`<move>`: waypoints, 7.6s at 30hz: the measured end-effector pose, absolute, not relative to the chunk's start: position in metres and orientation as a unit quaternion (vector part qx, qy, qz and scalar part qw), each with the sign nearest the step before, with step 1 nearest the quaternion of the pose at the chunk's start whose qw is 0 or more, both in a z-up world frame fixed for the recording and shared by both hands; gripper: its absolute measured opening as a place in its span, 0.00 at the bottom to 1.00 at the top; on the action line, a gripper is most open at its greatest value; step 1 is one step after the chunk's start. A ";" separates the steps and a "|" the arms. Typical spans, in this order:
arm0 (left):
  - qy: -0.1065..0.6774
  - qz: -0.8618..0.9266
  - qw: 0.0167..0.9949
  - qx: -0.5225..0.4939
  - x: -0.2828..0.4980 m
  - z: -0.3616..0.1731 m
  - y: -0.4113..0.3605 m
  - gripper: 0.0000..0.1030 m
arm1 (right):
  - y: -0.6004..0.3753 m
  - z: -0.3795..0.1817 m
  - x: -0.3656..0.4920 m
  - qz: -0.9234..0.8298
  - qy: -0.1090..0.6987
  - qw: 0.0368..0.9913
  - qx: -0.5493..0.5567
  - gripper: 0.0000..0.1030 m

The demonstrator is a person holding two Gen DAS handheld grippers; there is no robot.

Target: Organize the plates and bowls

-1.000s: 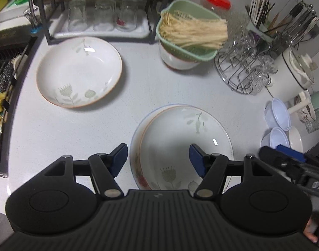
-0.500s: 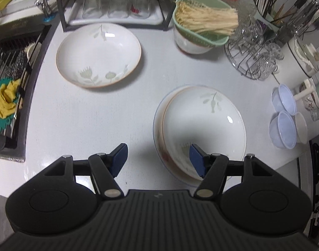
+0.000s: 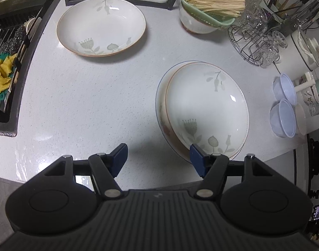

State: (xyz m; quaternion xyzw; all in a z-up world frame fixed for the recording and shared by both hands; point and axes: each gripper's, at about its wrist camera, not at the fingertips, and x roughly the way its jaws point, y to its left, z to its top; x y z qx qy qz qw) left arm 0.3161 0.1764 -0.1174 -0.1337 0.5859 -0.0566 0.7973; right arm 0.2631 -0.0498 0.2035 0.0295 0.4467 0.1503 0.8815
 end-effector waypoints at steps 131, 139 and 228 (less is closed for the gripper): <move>0.575 -0.142 0.782 -0.192 0.548 -0.193 0.394 0.43 | 0.079 -0.174 0.487 0.104 0.547 0.796 0.238 0.27; 0.576 -0.144 0.777 -0.209 0.514 -0.157 0.381 0.43 | 0.065 -0.148 0.457 0.112 0.556 0.779 0.267 0.27; 0.567 -0.086 0.816 -0.068 0.432 -0.130 0.133 0.44 | -0.119 -0.139 0.321 0.080 0.474 0.860 0.169 0.28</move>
